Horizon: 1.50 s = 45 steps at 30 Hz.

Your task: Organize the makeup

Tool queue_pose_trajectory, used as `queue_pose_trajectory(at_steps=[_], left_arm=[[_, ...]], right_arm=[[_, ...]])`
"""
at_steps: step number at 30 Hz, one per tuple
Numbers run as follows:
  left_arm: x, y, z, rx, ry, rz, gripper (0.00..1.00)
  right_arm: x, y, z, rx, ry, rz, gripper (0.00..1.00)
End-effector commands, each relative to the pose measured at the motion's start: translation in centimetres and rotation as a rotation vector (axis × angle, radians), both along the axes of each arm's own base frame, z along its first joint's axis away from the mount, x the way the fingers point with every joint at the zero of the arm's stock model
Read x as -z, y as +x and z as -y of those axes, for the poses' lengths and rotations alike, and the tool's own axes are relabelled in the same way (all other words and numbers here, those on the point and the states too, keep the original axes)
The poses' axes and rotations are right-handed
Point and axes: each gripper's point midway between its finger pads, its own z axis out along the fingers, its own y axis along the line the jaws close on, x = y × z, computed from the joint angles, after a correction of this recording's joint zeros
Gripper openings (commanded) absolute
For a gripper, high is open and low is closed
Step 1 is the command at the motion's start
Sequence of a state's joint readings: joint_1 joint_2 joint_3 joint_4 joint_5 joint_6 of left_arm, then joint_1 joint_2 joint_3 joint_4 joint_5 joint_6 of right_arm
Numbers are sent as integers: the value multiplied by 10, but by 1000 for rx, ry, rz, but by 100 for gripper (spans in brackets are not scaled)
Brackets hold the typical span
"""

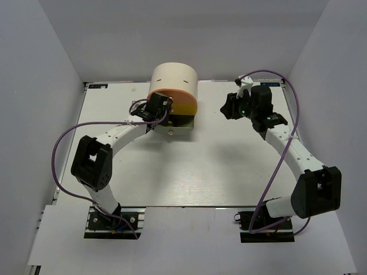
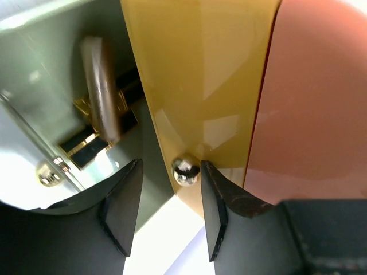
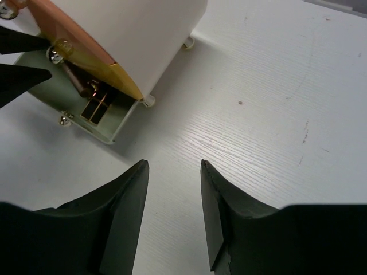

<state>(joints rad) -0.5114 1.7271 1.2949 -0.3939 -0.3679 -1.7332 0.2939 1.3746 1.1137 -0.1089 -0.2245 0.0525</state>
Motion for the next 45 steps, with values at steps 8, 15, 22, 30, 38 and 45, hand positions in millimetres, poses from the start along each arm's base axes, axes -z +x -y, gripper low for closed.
queue_pose_trajectory(at_steps=[8, 15, 22, 30, 38, 45], left_arm=[[-59, -19, 9, 197, -10, 138, 25], [-111, -76, -2, 549, 258, 472, 2], [-70, -161, -71, 573, 448, 294, 64], [-67, -218, -122, 387, 385, 341, 69], [-54, -233, -133, 370, 392, 284, 79], [-48, -231, -131, 376, 395, 271, 86]], right_arm=[[-13, -82, -66, -840, 8, 273, 23], [46, -114, -90, -1264, -115, 363, 0], [86, -78, -146, -1185, -333, 292, 0], [106, -12, -190, -816, -515, 355, 0], [130, 19, -200, -664, -637, 359, 0], [115, 40, -203, -541, -669, 416, 0]])
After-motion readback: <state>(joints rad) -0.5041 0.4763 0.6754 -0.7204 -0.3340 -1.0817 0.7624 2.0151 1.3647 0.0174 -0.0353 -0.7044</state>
